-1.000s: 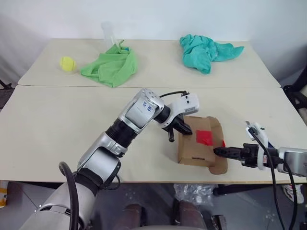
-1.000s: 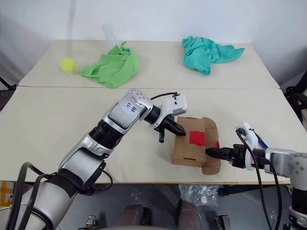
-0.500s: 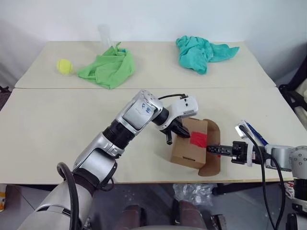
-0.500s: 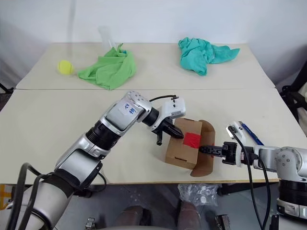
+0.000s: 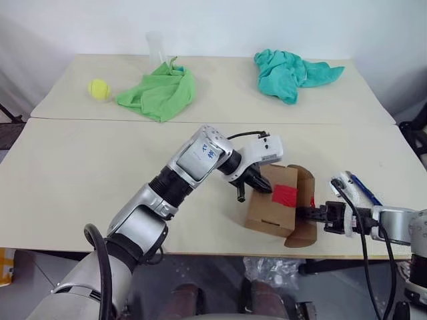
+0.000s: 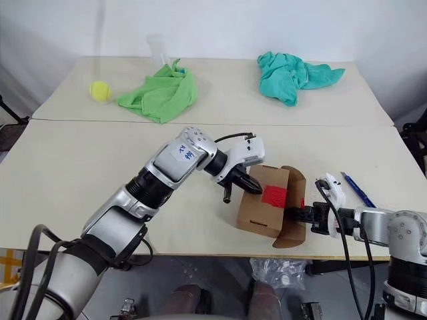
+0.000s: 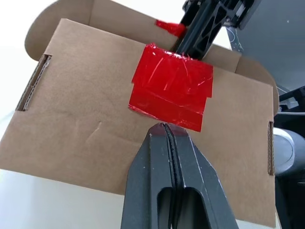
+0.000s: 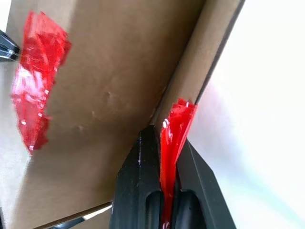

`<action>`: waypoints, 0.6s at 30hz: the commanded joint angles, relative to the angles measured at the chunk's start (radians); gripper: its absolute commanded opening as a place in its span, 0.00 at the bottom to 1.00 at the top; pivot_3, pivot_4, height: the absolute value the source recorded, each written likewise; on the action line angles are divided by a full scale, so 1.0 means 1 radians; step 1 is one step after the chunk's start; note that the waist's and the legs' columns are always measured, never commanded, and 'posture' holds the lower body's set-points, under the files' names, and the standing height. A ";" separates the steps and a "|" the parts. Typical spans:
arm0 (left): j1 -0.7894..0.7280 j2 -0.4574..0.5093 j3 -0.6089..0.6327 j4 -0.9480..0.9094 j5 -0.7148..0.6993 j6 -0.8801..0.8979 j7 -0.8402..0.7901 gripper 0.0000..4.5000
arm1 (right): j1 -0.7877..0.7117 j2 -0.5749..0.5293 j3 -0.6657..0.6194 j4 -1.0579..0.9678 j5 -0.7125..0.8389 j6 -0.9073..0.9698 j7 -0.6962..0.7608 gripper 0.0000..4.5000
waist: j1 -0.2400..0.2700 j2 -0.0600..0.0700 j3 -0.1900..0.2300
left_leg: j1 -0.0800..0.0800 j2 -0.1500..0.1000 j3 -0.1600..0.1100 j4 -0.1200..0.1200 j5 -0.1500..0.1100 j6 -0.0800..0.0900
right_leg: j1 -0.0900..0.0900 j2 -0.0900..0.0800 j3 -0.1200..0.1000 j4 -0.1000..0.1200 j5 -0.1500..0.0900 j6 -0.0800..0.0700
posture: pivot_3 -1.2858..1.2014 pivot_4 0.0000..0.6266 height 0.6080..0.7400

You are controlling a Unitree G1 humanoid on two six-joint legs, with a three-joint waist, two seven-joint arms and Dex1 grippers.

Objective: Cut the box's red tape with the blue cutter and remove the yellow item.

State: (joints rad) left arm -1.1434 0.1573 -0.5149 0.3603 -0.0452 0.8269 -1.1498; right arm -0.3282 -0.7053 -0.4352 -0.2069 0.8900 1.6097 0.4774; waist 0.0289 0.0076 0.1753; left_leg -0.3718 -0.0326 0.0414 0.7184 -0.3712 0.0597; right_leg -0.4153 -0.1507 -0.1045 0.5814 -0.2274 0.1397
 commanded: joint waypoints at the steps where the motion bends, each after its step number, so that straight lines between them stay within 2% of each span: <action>1: 0.006 -0.006 -0.017 0.058 0.021 -0.010 0.026 0.00 | -0.054 -0.087 -0.068 -0.024 0.089 0.005 -0.118 0.01 | 0.001 0.001 0.000 | 0.000 0.000 0.000 0.000 0.000 0.000 | 0.000 0.000 0.000 0.000 0.000 0.000 | 0.52 0.24 1.00; 10: 0.005 -0.085 0.019 0.145 0.022 -0.072 0.071 0.00 | -0.196 -0.318 0.028 -0.038 0.375 0.005 -0.363 0.01 | 0.019 0.002 0.001 | -0.001 0.000 -0.002 -0.002 0.000 0.001 | 0.002 0.000 -0.002 -0.007 0.000 0.001 | 0.52 0.24 1.00; 18: -0.019 -0.151 0.080 0.267 0.023 -0.156 0.135 0.00 | -0.232 -0.436 0.158 -0.079 0.617 0.005 -0.603 0.01 | 0.041 0.002 0.001 | -0.004 0.000 -0.003 -0.001 -0.001 0.004 | 0.002 -0.001 -0.003 -0.012 0.001 0.002 | 0.52 0.24 1.00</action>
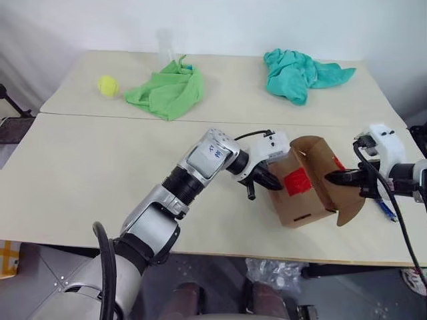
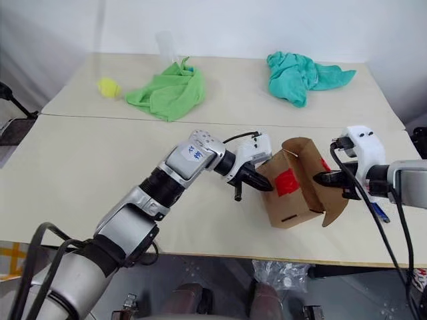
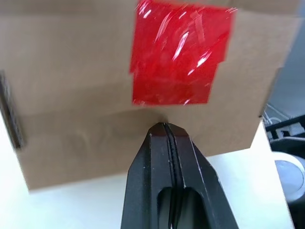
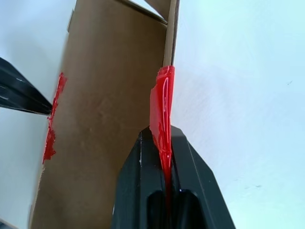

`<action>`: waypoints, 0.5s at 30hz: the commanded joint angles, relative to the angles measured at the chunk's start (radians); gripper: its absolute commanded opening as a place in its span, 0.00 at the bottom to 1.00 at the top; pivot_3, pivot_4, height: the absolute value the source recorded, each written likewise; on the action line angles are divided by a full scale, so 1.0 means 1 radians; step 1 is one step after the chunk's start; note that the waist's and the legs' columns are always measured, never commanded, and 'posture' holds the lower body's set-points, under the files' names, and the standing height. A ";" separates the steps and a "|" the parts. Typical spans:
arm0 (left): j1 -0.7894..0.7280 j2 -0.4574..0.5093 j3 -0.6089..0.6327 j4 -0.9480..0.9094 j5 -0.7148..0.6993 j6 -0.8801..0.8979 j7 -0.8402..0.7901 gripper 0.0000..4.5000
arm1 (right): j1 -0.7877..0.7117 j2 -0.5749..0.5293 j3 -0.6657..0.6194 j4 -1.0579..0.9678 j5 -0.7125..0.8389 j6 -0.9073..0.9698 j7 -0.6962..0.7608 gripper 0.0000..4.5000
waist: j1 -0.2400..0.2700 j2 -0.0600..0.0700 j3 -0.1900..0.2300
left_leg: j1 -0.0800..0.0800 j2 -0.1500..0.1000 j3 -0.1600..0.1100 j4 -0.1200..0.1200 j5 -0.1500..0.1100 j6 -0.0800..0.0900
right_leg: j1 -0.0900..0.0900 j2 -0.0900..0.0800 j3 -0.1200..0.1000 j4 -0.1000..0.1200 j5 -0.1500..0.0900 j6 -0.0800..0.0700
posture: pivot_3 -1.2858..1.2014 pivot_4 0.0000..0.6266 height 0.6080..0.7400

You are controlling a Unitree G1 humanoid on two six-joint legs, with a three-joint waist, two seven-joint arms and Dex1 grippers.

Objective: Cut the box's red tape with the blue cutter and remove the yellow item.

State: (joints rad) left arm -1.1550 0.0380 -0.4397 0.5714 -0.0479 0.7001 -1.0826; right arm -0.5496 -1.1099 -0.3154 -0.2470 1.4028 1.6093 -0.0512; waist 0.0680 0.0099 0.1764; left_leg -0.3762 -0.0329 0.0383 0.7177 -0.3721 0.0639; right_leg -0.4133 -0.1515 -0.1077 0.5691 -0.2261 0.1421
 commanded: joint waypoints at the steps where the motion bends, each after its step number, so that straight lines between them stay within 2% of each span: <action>1: -0.010 -0.037 0.016 0.069 0.025 -0.037 0.078 0.00 | -0.011 -0.048 0.065 -0.064 0.103 0.005 -0.109 0.01 | 0.005 0.000 0.000 | 0.000 0.000 0.000 0.000 0.000 0.000 | 0.000 0.000 0.000 0.000 0.000 0.001 | 0.52 0.24 1.00; 7: -0.015 -0.053 0.069 0.126 0.025 -0.066 0.116 0.00 | -0.012 -0.083 0.161 -0.090 0.238 -0.077 -0.342 0.01 | 0.009 0.000 0.000 | -0.001 0.000 0.000 0.002 -0.001 0.002 | 0.001 0.000 0.000 -0.004 0.001 0.002 | 0.52 0.24 1.00; 12: -0.027 -0.067 0.110 0.181 0.021 -0.096 0.145 0.00 | -0.060 -0.178 0.337 -0.120 0.511 -0.289 -0.618 0.01 | 0.005 0.000 0.000 | -0.001 0.000 0.000 0.002 -0.001 0.002 | 0.000 0.000 0.000 -0.005 0.001 0.001 | 0.52 0.24 1.00; 15: -0.035 -0.079 0.116 0.215 0.028 -0.120 0.153 0.00 | -0.120 -0.233 0.418 -0.144 0.568 -0.341 -0.669 0.01 | 0.004 0.000 0.000 | -0.001 0.001 0.001 0.001 -0.001 0.002 | 0.000 0.000 -0.002 -0.007 0.001 0.001 | 0.52 0.24 1.00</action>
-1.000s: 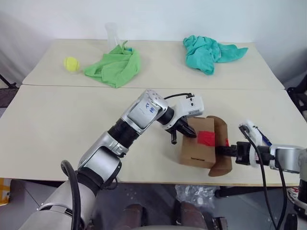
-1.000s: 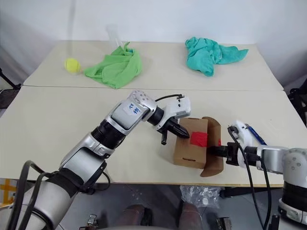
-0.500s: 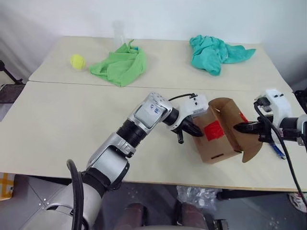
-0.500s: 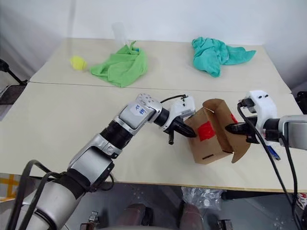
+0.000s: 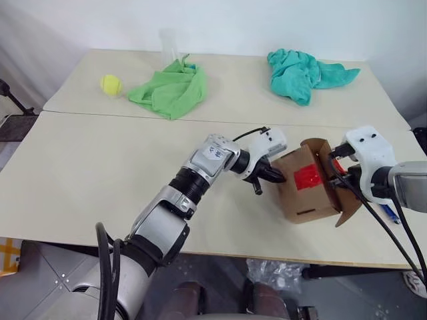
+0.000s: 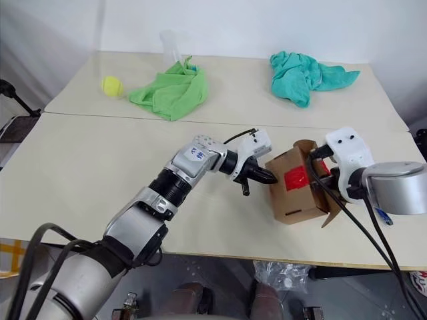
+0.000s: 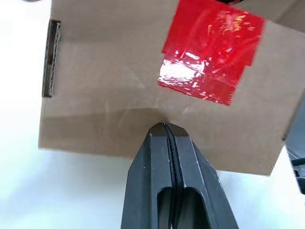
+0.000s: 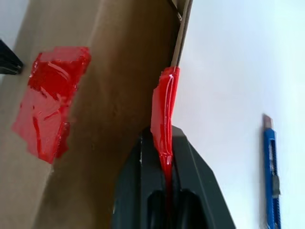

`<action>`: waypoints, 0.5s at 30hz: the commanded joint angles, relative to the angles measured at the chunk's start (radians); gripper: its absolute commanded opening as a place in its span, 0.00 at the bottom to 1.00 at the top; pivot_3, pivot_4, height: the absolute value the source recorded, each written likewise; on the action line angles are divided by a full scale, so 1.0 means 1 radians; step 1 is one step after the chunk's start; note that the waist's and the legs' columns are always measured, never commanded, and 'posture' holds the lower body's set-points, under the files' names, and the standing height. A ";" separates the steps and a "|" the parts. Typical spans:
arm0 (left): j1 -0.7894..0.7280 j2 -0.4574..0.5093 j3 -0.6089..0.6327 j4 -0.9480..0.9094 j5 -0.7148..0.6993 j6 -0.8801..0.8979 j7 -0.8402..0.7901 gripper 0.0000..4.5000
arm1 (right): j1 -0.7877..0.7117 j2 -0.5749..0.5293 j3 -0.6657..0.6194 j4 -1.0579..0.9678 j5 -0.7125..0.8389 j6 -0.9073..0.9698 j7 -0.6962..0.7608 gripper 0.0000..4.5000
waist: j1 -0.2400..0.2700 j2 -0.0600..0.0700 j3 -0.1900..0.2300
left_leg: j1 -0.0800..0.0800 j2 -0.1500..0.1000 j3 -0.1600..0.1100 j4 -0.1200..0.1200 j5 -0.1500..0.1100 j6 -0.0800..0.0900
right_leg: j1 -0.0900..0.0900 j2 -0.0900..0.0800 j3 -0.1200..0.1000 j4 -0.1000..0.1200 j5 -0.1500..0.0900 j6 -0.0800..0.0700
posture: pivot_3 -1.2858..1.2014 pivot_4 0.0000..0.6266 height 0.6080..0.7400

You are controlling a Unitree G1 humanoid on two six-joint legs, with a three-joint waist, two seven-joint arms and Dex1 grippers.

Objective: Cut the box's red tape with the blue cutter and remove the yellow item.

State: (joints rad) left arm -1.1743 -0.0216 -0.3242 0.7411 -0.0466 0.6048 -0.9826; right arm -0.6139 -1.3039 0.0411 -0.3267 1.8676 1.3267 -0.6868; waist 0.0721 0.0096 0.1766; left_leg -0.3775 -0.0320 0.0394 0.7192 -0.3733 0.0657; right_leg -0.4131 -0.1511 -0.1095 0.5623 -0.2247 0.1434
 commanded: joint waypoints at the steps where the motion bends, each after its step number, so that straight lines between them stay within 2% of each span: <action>1: -0.018 -0.023 0.003 0.055 0.027 -0.032 0.055 0.00 | -0.080 -0.052 0.083 -0.070 0.105 -0.067 -0.034 0.01 | 0.001 0.000 0.000 | 0.000 0.000 0.000 0.000 0.000 0.000 | 0.000 0.000 -0.001 -0.001 0.000 0.000 | 0.52 0.24 1.00; 4: -0.027 -0.034 0.009 0.086 0.031 -0.051 0.061 0.00 | -0.130 -0.086 0.127 -0.080 0.105 -0.087 -0.021 0.01 | 0.004 0.000 0.000 | -0.004 0.000 0.000 0.001 0.000 0.002 | -0.001 0.001 -0.001 -0.004 0.000 0.000 | 0.52 0.24 1.00; 9: -0.034 -0.042 0.016 0.133 0.040 -0.086 0.064 0.00 | -0.177 -0.111 0.188 -0.098 0.105 -0.116 -0.019 0.01 | 0.004 0.000 0.000 | -0.021 -0.001 0.000 0.003 0.000 0.005 | -0.014 0.002 -0.009 -0.003 0.008 0.001 | 0.52 0.24 1.00; 15: -0.066 0.039 0.036 0.152 0.045 -0.101 0.009 0.00 | -0.259 -0.113 0.288 -0.116 0.105 -0.105 -0.091 0.01 | 0.002 0.000 0.000 | -0.026 0.000 0.001 0.003 0.001 0.005 | -0.017 0.002 -0.015 -0.005 0.009 0.002 | 0.52 0.24 1.00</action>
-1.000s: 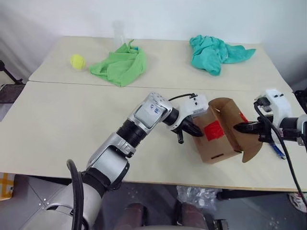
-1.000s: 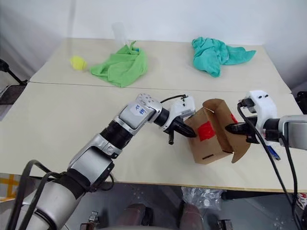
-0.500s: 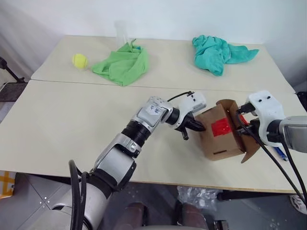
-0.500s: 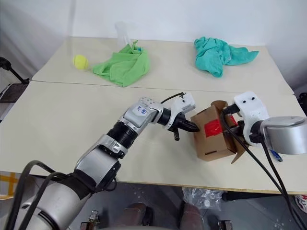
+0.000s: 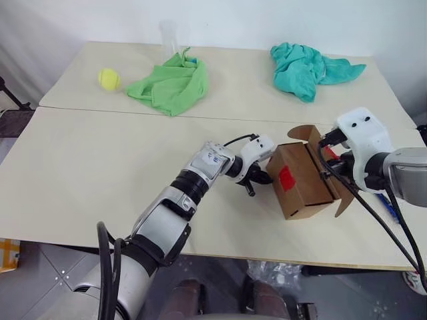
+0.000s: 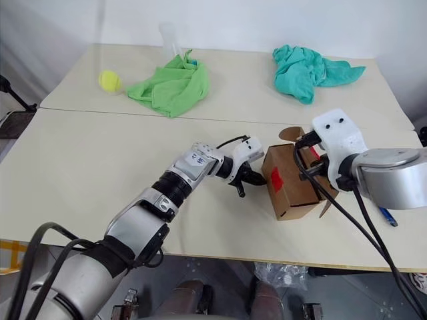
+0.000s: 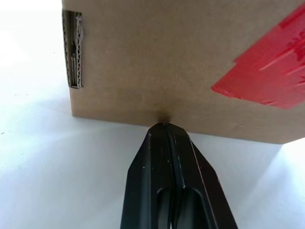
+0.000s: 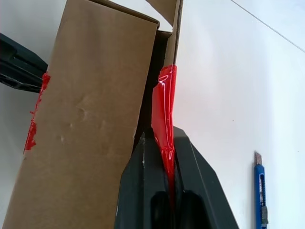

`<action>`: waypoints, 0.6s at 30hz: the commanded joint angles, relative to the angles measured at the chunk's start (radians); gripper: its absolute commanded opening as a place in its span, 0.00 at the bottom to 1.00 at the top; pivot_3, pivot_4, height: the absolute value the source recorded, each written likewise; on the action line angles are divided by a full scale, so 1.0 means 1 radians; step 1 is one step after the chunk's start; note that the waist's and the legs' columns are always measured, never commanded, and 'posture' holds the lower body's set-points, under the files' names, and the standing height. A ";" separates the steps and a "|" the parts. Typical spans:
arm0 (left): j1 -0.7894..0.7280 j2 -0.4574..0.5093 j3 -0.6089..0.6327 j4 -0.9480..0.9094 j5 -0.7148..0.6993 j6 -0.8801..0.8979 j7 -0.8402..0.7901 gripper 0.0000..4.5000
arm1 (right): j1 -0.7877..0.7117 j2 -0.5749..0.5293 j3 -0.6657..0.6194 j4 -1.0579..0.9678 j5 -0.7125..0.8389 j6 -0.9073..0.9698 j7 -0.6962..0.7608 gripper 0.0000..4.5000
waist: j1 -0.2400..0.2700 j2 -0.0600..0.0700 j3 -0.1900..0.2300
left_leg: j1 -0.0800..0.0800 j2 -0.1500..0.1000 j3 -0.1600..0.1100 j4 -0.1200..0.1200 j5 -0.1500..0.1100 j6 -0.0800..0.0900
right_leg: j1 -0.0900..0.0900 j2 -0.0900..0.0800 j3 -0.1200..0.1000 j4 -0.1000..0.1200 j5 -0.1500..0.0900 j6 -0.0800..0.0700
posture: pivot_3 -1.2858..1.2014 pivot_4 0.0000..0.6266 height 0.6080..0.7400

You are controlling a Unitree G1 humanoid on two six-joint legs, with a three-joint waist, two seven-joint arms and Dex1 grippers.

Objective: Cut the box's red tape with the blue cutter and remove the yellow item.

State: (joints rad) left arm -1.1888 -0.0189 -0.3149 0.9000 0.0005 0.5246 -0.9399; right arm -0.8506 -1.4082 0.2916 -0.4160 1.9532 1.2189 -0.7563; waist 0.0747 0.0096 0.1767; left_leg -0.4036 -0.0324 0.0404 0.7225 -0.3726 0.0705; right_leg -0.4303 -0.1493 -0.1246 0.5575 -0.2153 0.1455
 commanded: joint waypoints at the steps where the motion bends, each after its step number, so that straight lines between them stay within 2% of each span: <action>1: -0.064 0.060 0.039 -0.010 -0.013 -0.012 -0.058 0.00 | -0.027 -0.009 0.047 -0.029 0.019 -0.003 -0.027 0.01 | -0.001 0.000 0.000 | 0.000 0.000 0.000 0.000 0.000 0.000 | 0.000 0.000 -0.001 0.000 0.000 0.000 | 0.52 0.24 1.00; 4: -0.097 0.100 0.079 -0.036 -0.059 0.033 -0.127 0.00 | -0.032 -0.013 0.063 -0.036 0.019 -0.020 -0.035 0.01 | -0.006 0.000 0.000 | 0.000 0.001 0.000 0.000 0.000 0.000 | -0.001 0.000 -0.002 0.000 0.000 0.000 | 0.52 0.24 1.00; 7: -0.114 0.143 0.112 -0.217 -0.157 0.135 -0.268 0.00 | -0.020 -0.013 0.072 -0.047 0.019 -0.039 -0.046 0.01 | -0.007 0.000 0.000 | -0.001 0.001 0.000 0.000 0.000 0.000 | -0.001 0.000 -0.002 0.000 0.000 0.000 | 0.52 0.24 1.00; 9: -0.098 0.144 0.103 -0.296 -0.183 0.181 -0.294 0.00 | -0.018 -0.013 0.076 -0.049 0.019 -0.041 -0.050 0.01 | -0.005 0.000 0.000 | -0.001 0.001 0.000 0.000 0.000 0.000 | 0.000 0.000 -0.003 0.000 0.000 0.000 | 0.52 0.24 1.00; 13: -0.039 0.084 0.031 -0.352 -0.151 0.169 -0.250 0.00 | -0.021 -0.002 0.083 -0.049 0.019 -0.051 -0.060 0.01 | -0.005 0.000 0.000 | -0.001 0.001 -0.001 0.001 0.000 0.000 | 0.002 0.000 -0.005 0.000 0.000 0.001 | 0.52 0.24 1.00; 18: -0.040 -0.002 -0.006 -0.249 -0.095 0.105 -0.134 0.00 | -0.015 -0.002 0.085 -0.055 0.019 -0.069 -0.065 0.01 | -0.006 0.000 0.000 | 0.000 0.001 0.000 0.001 0.001 -0.001 | 0.002 0.001 -0.005 0.000 0.001 0.001 | 0.52 0.24 1.00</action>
State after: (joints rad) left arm -1.2127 -0.0069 -0.3007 0.6262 -0.1258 0.6710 -1.1164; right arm -0.8752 -1.4087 0.3725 -0.4473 1.9536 1.1554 -0.8225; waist 0.0689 0.0091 0.1770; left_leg -0.4034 -0.0308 0.0404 0.7231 -0.3712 0.0694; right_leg -0.4280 -0.1480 -0.1297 0.5572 -0.2145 0.1468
